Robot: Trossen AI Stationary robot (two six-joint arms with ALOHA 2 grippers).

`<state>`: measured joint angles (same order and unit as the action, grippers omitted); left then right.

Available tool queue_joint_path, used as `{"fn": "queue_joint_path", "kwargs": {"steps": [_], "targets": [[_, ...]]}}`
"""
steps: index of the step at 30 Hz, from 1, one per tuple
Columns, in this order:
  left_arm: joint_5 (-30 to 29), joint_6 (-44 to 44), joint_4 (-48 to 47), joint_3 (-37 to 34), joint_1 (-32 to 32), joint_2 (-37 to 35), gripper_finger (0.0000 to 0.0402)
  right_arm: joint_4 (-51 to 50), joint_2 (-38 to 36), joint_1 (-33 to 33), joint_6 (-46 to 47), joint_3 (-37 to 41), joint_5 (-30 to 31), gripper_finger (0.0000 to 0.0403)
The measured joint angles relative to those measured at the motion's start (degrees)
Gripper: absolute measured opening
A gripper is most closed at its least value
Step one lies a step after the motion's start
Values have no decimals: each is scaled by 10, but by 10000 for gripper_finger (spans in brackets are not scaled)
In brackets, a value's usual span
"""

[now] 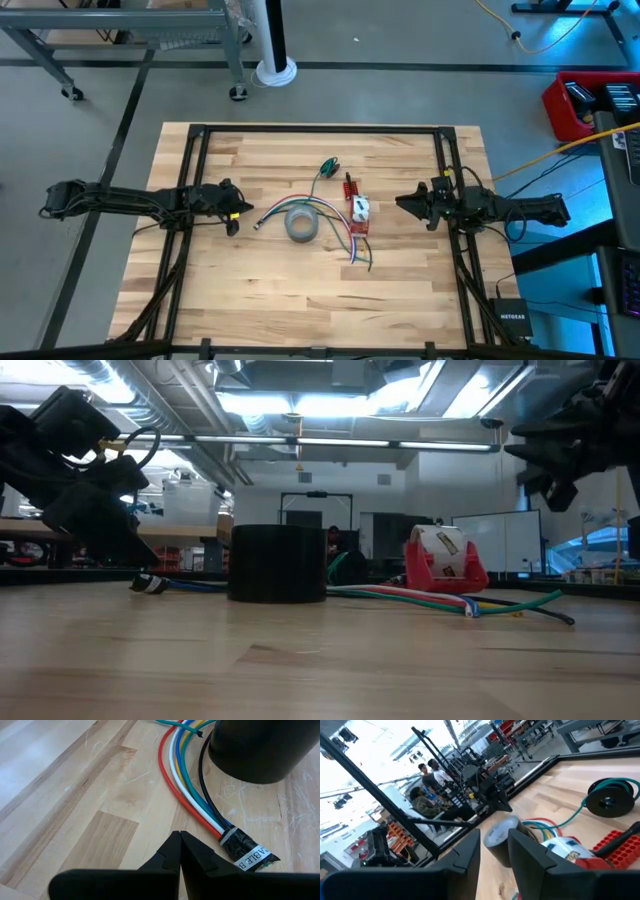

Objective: Coil cords
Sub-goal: Return to Home Position

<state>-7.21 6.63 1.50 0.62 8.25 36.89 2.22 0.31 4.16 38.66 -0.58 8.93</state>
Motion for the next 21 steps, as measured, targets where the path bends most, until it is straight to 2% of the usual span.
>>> {"fn": "queue_joint_path", "kwargs": {"steps": [12,21], "targets": [[0,0,0,0,0,0,0,-2,1,-1,29,0,-5,104],[0,0,0,0,0,0,0,-5,54,-16,29,0,-24,104]]}}
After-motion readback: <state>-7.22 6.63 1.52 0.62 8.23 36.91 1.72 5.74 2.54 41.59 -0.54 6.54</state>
